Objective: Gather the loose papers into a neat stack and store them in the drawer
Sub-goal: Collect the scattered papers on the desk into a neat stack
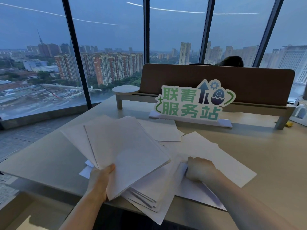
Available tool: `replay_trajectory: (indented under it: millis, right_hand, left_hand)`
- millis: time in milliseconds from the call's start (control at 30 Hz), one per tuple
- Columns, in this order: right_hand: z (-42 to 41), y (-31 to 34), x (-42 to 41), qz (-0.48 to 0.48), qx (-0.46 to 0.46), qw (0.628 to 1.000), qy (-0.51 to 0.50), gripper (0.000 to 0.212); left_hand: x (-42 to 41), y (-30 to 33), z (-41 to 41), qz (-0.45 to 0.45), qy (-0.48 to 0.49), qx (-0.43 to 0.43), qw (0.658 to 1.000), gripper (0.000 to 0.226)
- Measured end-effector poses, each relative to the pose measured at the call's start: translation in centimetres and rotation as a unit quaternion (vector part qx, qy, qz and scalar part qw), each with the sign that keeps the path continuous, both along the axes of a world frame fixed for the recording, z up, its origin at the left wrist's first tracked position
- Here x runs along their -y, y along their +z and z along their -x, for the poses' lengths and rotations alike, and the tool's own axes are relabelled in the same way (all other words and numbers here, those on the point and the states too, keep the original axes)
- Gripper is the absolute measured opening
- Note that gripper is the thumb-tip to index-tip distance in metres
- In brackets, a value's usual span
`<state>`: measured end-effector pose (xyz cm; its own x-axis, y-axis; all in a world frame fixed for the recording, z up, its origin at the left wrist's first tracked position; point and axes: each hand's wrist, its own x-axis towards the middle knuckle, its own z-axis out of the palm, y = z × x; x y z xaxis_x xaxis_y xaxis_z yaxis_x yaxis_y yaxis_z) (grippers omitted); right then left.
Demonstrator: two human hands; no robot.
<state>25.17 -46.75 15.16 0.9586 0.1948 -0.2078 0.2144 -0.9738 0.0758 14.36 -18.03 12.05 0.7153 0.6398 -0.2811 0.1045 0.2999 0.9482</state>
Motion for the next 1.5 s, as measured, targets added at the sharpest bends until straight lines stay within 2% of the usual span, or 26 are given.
replay_trajectory:
  millis: [100,233,467,567,667,867,1033,1200,1400,1500]
  right_hand:
    - [0.2,0.2,0.6,0.024,-0.007,1.000,0.014,0.039]
    - [0.6,0.2,1.5,0.009,0.048,0.998,0.030,0.027]
    - [0.6,2.6,2.7,0.012,0.080,0.996,-0.027,0.019]
    - [0.5,3.9,3.0,-0.032,0.108,0.992,-0.056,0.013]
    - [0.7,5.4,2.5,-0.096,0.121,0.985,-0.079,0.026]
    - [2.5,7.9,-1.8,-0.178,0.131,0.975,-0.006,0.033]
    - [3.7,8.2,-7.2,-0.199,0.123,0.971,0.045,0.034]
    - [5.0,7.1,-11.7,-0.209,0.067,0.972,0.083,0.031]
    - [5.9,5.8,-14.5,-0.237,0.013,0.967,0.090,0.033]
    - [5.9,5.4,-15.1,-0.247,-0.011,0.965,0.092,0.034]
  left_hand:
    - [0.1,0.0,0.0,-0.003,-0.003,-0.003,1.000,0.037]
    - [0.2,0.0,0.0,-0.008,-0.006,-0.004,1.000,0.039]
    - [0.6,0.4,-0.1,-0.024,-0.018,0.001,1.000,0.040]
    - [0.8,0.7,-0.1,-0.032,-0.028,0.006,0.999,0.039]
    - [1.2,0.7,-0.3,-0.036,-0.035,0.012,0.999,0.038]
    - [2.3,0.9,-0.1,-0.062,-0.053,0.016,0.997,0.039]
    - [3.0,1.4,0.5,-0.075,-0.073,0.018,0.994,0.036]
    - [3.5,1.9,1.0,-0.084,-0.095,0.003,0.992,0.037]
    - [4.0,1.9,1.4,-0.120,-0.107,-0.004,0.987,0.028]
    - [4.0,2.0,1.4,-0.104,-0.106,0.018,0.989,0.027]
